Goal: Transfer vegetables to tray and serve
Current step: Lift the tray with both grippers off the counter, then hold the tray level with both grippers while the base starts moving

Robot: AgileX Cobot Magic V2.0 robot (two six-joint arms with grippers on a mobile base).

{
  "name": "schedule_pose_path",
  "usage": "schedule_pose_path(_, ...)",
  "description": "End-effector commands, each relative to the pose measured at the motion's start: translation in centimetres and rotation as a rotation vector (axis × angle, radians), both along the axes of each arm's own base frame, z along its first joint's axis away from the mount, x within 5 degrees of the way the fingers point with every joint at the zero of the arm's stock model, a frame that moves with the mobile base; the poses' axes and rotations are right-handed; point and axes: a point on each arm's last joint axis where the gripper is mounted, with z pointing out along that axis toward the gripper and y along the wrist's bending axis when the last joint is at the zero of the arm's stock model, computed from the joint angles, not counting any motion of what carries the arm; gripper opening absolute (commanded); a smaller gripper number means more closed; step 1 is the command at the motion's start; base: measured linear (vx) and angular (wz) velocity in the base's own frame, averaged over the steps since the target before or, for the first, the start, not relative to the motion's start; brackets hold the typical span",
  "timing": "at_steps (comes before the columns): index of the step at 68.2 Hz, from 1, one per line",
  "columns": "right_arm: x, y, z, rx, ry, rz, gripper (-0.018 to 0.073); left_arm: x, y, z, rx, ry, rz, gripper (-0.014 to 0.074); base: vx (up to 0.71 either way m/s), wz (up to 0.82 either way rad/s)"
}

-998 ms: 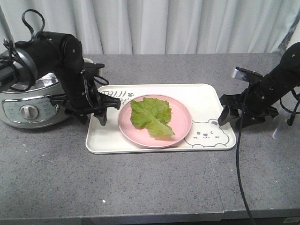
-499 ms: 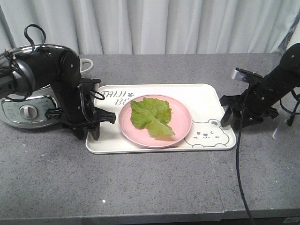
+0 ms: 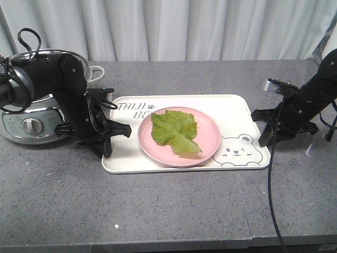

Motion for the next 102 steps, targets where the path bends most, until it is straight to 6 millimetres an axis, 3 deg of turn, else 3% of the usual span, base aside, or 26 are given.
schedule_pose_path(1, -0.4, 0.9, 4.0, 0.068, -0.106, 0.008, -0.0006, -0.6, -2.8, 2.6, -0.197, -0.048, -0.041, -0.0007, 0.0, 0.0)
schedule_pose_path(27, -2.3, 1.1, 9.1, 0.066, -0.23, 0.008, -0.0006, -0.4, -4.2, 9.4, -0.278, -0.21, -0.103, -0.0007, 0.0, 0.0)
schedule_pose_path(56, -6.4, 1.5, 16.3, 0.064, -0.42, 0.016, -0.0006, -3.4, -3.5, 18.2, -0.354, -0.424, -0.142, -0.0007, 0.0, 0.0)
schedule_pose_path(69, -7.4, 1.6, 17.6, 0.065, -0.451, 0.01, -0.0006, -4.0, -3.3, 19.0, -0.358, -0.439, -0.146, -0.0007, 0.0, 0.0)
schedule_pose_path(102, -8.0, 1.8, 17.3, 0.081, -0.373, 0.03, -0.0006, -4.0, -3.3, 19.0, -0.358, -0.436, -0.147, -0.0007, 0.0, 0.0)
